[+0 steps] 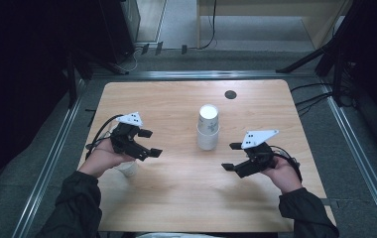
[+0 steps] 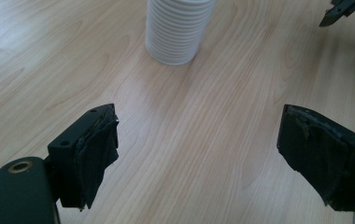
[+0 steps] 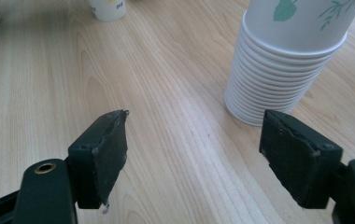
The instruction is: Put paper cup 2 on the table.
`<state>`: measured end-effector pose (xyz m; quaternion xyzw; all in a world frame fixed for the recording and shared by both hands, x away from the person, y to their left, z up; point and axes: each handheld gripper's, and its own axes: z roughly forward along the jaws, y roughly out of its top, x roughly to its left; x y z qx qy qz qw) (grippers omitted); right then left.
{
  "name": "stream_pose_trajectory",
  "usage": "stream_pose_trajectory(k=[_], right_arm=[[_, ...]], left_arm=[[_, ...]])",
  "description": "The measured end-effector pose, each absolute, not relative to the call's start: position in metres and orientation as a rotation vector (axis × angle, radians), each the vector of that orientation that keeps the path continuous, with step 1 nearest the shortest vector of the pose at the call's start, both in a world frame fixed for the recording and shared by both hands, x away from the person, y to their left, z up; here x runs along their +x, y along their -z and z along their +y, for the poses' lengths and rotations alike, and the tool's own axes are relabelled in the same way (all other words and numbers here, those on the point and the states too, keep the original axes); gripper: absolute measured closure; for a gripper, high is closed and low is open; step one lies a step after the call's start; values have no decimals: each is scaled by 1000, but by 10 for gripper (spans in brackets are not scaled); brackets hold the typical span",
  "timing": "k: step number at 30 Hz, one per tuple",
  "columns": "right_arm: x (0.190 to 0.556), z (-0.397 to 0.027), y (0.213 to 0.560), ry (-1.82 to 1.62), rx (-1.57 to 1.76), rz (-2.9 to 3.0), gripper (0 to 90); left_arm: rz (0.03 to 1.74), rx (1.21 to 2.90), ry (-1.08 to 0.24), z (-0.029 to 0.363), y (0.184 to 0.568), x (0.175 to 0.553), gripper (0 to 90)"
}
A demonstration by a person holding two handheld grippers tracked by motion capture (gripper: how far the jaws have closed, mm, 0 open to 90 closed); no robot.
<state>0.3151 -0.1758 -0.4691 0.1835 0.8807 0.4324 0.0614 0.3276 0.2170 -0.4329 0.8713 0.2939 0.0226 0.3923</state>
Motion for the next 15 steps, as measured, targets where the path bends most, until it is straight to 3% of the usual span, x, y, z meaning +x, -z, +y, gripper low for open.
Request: stream_pose_trajectory(k=[7,15], right_arm=[[310,-179,471,-1300,573,2660,240],[308,-179,472,-1292,580,2661,240]], left_arm=[[740,2185,-35,199,433,331,127],[701,2233,-99,176,433,327,128]])
